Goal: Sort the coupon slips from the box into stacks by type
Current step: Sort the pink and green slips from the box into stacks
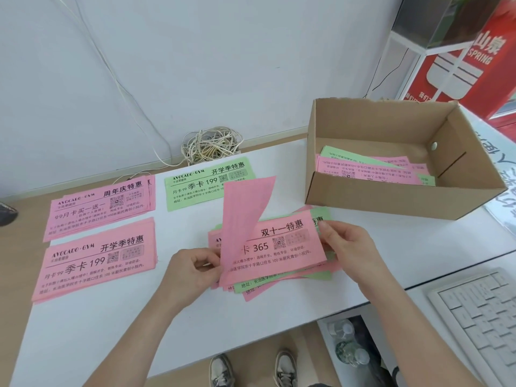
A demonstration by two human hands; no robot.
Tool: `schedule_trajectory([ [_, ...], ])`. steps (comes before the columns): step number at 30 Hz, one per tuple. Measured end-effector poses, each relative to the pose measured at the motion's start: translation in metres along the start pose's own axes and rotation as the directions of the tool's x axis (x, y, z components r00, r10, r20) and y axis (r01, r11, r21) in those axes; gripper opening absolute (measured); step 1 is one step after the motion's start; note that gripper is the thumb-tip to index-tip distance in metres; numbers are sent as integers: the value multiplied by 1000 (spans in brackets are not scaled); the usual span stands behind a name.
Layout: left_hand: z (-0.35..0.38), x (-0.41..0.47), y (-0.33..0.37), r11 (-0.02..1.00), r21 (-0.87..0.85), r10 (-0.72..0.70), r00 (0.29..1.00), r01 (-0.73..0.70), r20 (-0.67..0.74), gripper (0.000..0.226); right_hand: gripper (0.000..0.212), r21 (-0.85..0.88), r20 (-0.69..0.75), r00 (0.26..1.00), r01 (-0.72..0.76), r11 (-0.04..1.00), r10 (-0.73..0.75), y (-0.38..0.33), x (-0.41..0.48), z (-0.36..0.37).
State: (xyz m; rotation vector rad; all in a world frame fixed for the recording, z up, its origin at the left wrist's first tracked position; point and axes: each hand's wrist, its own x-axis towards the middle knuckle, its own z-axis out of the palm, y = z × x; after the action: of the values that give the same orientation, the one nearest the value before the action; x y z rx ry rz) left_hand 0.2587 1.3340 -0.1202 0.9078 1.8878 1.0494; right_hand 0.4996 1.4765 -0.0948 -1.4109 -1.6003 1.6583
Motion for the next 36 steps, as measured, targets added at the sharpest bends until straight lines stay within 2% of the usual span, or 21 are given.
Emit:
schedule_trajectory([
  [4, 6, -6, 0, 999, -51, -11, 999, 10, -33, 20, 15, -38, -64, 997, -52, 998, 50, 8, 4, -4],
  [7, 6, -7, -1, 998, -67, -6, 1000, 5, -14, 24, 31, -168, -92, 993, -85, 982, 70, 15, 8, -2],
  [10, 5, -6, -2, 998, -61, -2, 1000, 3, 15, 22, 31, -259, -84, 994, -89, 962, 70, 19, 11, 2],
  [12, 4, -3, -3, 1000, 11, 0, 999, 0, 47, 26, 24, -308, -105, 993, -85, 947, 55, 21, 12, 4],
  [15, 2, 0, -3, 967, 246, 38, 995, -61, 95, 36, 13, -341, -124, 992, -46, 939, 3, 18, 10, 4],
  [17, 2, 1, 1, 915, 382, 80, 987, -127, 136, 29, 14, -364, -99, 995, -10, 931, -28, 17, 9, 3],
  [20, 2, 2, 7, 857, 473, 139, 976, -204, 169, 10, 18, -342, -77, 996, 19, 939, -49, 17, 9, 2],
  [24, 0, 2, 13, 809, 519, 187, 958, -277, 219, 14, 25, -288, -17, 999, 25, 957, -31, 15, 7, 1],
  [29, -1, 3, 11, 846, 471, 170, 964, -250, 207, 12, 30, -210, 21, 1000, -1, 978, 6, 9, 3, 0],
  [33, -2, 4, 6, 868, 445, 147, 970, -221, 195, 11, 44, -167, -6, 999, -39, 985, 39, 5, 1, -2],
  [36, -2, 5, 4, 883, 428, 126, 976, -192, 178, 11, 42, -97, 32, 998, -55, 994, 58, 0, 0, -2],
])
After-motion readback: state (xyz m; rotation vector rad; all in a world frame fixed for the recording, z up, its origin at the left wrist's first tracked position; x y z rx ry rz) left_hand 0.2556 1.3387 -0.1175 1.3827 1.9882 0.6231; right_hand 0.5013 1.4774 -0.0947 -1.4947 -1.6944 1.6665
